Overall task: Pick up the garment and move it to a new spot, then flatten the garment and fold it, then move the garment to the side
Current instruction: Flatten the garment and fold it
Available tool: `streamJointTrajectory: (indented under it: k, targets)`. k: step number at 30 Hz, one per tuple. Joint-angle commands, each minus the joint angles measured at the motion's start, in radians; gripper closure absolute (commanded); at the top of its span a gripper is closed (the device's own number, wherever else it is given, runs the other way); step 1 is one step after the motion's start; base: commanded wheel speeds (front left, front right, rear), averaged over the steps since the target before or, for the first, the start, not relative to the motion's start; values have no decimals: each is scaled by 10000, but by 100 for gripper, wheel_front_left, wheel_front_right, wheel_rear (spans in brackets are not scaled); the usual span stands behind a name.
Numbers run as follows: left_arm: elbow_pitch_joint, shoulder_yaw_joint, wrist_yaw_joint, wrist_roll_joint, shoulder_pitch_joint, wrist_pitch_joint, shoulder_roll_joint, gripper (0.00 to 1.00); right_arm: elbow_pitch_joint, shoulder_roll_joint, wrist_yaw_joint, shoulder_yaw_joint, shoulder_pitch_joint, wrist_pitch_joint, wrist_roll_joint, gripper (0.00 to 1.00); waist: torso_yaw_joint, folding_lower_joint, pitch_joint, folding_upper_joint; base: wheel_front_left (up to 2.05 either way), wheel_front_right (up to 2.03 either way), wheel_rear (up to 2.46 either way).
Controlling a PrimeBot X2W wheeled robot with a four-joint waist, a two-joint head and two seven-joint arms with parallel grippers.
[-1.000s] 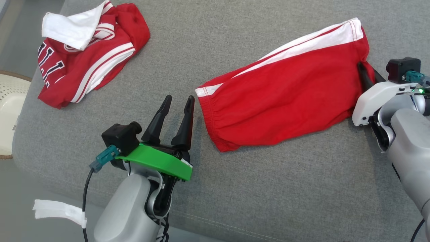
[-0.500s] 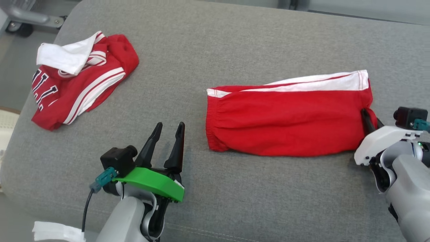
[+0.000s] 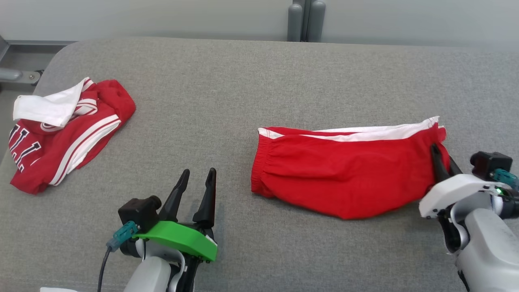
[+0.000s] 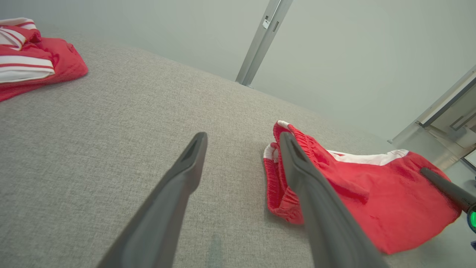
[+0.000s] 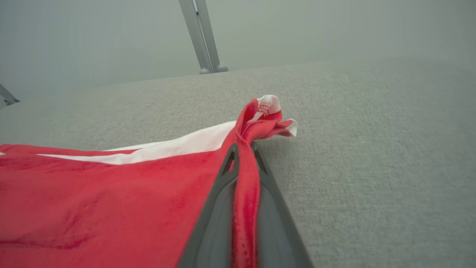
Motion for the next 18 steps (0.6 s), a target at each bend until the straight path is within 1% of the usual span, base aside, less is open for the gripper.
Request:
streamJointTrajectory:
  k: [1,3,6,9,13,18]
  targets:
    - [31,28,26,42,140,-4,37,0,-366,144,-11,113,172,-4,-212,100,-7,0,-53,-1,0,0,0]
    - [47,23,26,43,154,-4,36,0,-1118,363,-11,424,234,-4,-503,100,73,0,-51,-1,0,0,0]
    - [63,3,26,73,202,-3,36,0,-2041,678,-11,1040,272,-5,-621,100,225,0,-81,-1,0,0,0]
    - [114,-68,26,60,230,-4,36,0,-2518,994,-11,1861,263,-5,-498,100,448,0,-151,-1,0,0,0]
    - [128,-224,26,17,229,-4,36,0,-2564,1331,-11,3016,58,-5,-241,100,877,0,-190,-1,0,0,0]
    - [186,-524,26,13,159,-4,36,0,-2060,1502,-11,4065,-314,-5,-101,100,1450,0,-173,-1,0,0,0]
